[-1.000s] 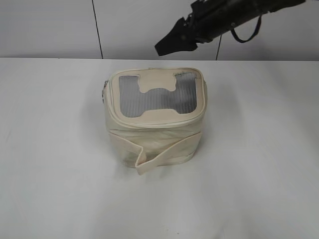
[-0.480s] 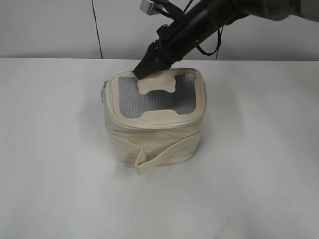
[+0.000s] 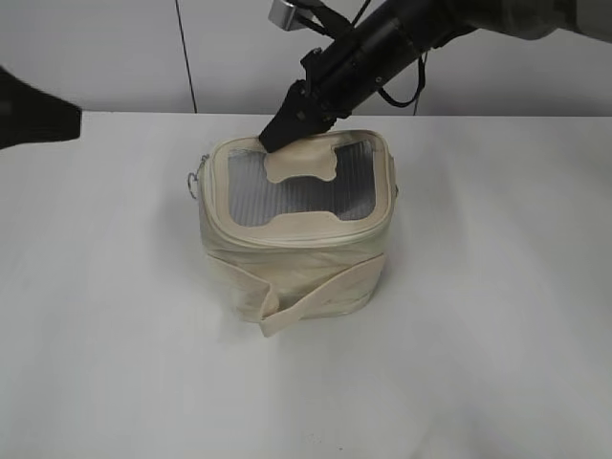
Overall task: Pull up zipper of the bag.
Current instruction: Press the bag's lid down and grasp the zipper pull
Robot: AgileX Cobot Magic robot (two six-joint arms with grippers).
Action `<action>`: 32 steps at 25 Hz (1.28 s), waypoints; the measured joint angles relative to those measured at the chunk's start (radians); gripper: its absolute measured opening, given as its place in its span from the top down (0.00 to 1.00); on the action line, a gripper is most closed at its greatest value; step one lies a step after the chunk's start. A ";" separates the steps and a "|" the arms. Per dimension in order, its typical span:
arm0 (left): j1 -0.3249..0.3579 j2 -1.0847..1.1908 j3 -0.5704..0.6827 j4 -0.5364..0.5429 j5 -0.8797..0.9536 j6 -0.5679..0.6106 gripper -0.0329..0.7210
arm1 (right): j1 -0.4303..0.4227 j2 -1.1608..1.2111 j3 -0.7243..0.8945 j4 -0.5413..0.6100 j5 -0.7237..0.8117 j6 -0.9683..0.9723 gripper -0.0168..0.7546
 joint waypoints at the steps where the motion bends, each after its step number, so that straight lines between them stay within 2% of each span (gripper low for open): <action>1: 0.045 0.044 -0.025 -0.094 0.044 0.094 0.64 | 0.000 0.001 0.000 0.000 0.000 0.000 0.92; 5: 0.335 0.265 -0.081 -0.507 0.328 0.543 0.63 | 0.000 0.001 0.000 0.000 0.001 0.002 0.92; 7: 0.451 0.378 -0.093 -0.627 0.452 0.716 0.60 | 0.000 0.001 0.000 0.001 0.002 0.006 0.92; 9: 0.488 0.475 -0.099 -0.669 0.504 0.839 0.55 | 0.000 0.001 0.000 0.000 0.002 0.009 0.92; 11: 0.475 0.572 -0.099 -0.678 0.533 0.956 0.46 | 0.000 0.001 0.000 0.000 0.002 0.010 0.92; 14: 0.404 0.663 -0.099 -0.681 0.511 1.154 0.37 | 0.000 0.001 0.000 0.000 0.004 0.011 0.92; 18: 0.263 0.697 -0.099 -0.708 0.273 1.355 0.34 | 0.000 0.001 0.000 0.000 0.004 0.013 0.92; 21: 0.209 0.700 -0.101 -0.781 0.177 1.464 0.34 | 0.000 0.001 0.000 0.000 0.004 0.021 0.92; 26: 0.197 0.747 -0.132 -0.807 0.157 1.508 0.34 | 0.000 0.001 0.000 0.000 0.004 0.025 0.92; 32: 0.166 0.794 -0.206 -0.767 0.163 1.514 0.34 | 0.000 0.001 0.000 0.000 0.004 0.031 0.92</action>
